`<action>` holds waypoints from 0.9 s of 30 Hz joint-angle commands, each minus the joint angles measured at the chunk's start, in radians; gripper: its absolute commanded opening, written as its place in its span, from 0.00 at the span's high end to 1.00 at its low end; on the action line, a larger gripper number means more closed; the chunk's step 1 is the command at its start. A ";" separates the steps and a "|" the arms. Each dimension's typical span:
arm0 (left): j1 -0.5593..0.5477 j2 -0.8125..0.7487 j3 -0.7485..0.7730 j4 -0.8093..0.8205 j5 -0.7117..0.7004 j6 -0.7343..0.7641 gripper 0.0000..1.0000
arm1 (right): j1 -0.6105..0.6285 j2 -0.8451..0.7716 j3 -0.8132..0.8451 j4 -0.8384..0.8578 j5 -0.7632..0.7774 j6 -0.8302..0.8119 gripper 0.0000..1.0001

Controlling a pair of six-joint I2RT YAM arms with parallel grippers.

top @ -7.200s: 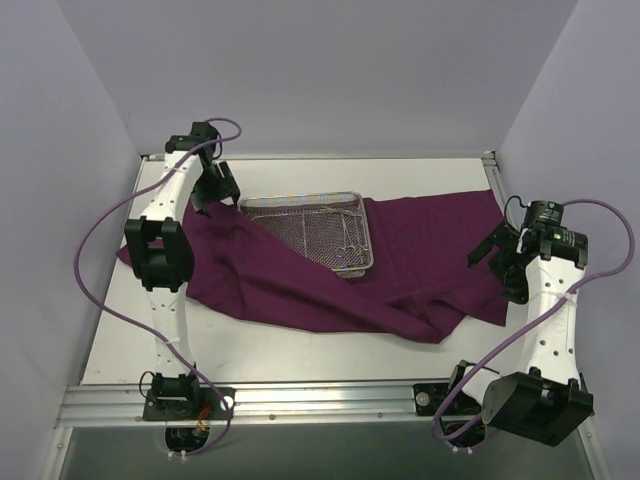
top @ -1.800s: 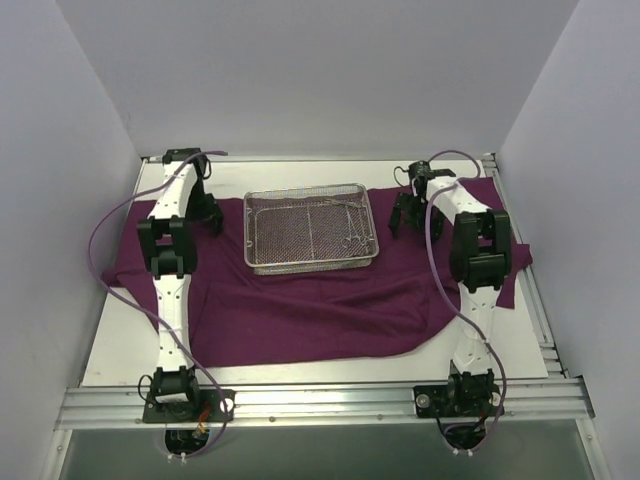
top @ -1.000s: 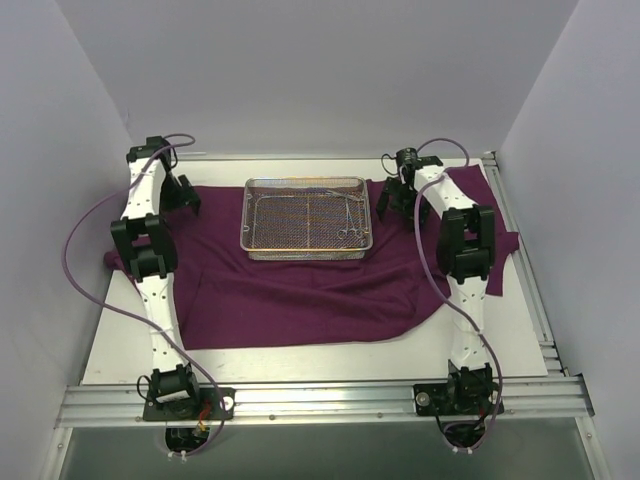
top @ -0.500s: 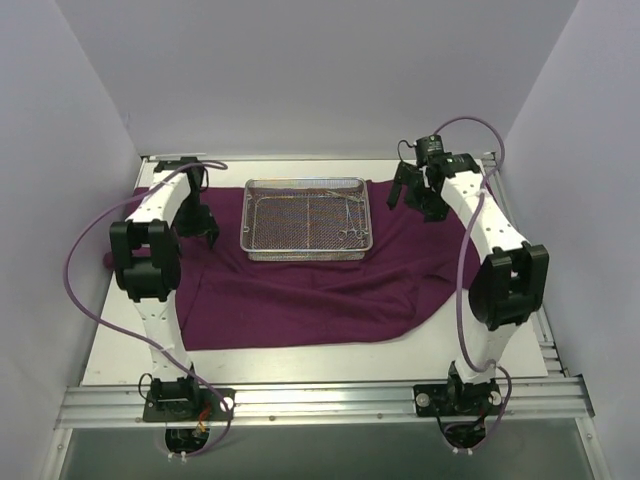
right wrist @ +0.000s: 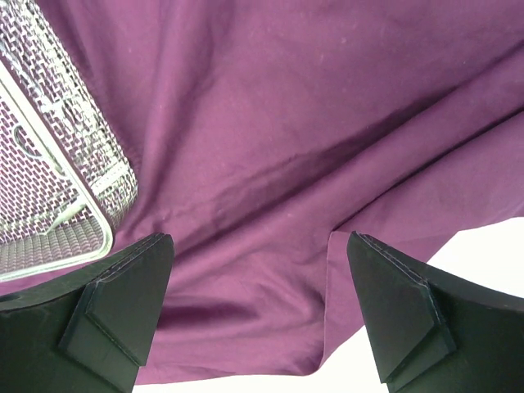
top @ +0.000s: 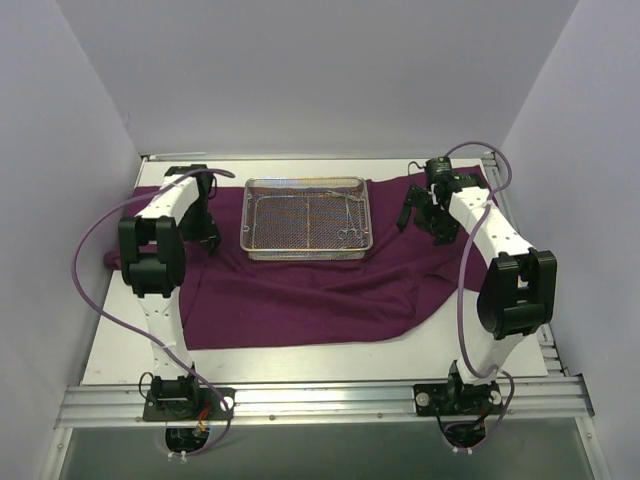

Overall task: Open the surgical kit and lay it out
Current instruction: Smooth out the surgical kit at the center of the board.

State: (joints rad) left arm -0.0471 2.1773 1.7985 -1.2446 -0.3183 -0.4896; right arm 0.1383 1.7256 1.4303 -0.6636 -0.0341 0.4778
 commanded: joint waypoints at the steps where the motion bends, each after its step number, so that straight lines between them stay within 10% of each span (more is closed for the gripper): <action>1: -0.010 -0.001 -0.011 0.022 -0.028 -0.009 0.27 | -0.009 -0.034 0.004 -0.005 -0.006 -0.011 0.08; 18: -0.016 -0.017 -0.086 0.030 -0.048 -0.003 0.41 | -0.014 -0.038 -0.033 0.022 -0.012 -0.011 0.08; 27: -0.016 -0.043 -0.087 0.033 -0.068 -0.006 0.68 | -0.016 -0.043 -0.057 0.033 -0.018 -0.011 0.08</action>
State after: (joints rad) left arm -0.0582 2.1773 1.7058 -1.2243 -0.3515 -0.4931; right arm 0.1303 1.7256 1.3857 -0.6205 -0.0517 0.4728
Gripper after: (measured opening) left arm 0.350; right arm 0.916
